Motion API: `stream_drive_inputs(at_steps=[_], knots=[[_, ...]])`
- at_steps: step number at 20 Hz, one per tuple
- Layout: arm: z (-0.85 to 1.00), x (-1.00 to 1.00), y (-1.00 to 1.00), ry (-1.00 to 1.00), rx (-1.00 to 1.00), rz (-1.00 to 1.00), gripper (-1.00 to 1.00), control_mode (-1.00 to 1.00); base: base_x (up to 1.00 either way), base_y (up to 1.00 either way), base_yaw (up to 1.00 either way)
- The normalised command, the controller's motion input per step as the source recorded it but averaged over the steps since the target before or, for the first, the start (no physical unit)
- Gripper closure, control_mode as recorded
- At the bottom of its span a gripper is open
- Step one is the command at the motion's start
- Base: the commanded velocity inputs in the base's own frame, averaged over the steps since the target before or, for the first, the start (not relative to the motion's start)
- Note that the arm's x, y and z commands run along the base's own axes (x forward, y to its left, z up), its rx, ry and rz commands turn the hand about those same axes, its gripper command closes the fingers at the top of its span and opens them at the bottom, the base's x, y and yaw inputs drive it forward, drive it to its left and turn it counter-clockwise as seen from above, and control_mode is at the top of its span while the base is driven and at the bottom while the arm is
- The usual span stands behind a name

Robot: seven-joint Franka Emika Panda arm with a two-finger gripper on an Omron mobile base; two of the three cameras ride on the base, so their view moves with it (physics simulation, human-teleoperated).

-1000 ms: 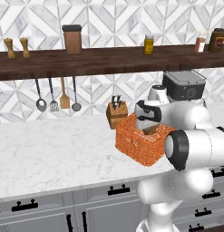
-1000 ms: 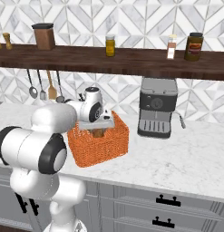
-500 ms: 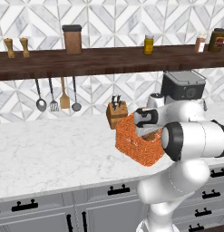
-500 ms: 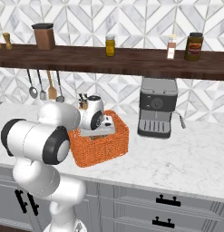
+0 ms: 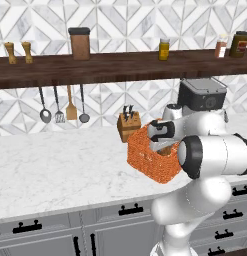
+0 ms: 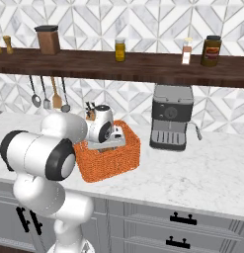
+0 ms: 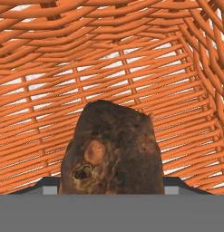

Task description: Open the cabinet, pick up the bread from the cabinet and place it in the basket. Then move the basket to the dining counter.

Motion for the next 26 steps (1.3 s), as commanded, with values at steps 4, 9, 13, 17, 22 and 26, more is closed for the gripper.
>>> stream_drive_inputs(at_steps=[4,9,13,17,22,26], knots=[[0.0,0.0,0.01,0.0,0.0,0.0,-1.0,-1.0,0.0,0.0,0.0],[0.25,0.0,0.0,0.02,0.0,0.0,-1.0,-1.0,0.0,0.0,0.0],[0.53,-0.07,0.0,0.0,-0.01,-0.01,-1.0,-1.0,0.0,0.0,0.0],[0.52,-0.34,0.0,-0.03,0.0,-0.09,-1.0,-1.0,0.0,0.0,0.0],[0.4,-0.61,-0.05,-0.04,0.0,-0.28,-1.0,-1.0,0.0,0.0,0.0],[0.36,-0.46,-0.18,0.0,0.02,-0.47,-1.0,-1.0,0.0,0.0,0.0]])
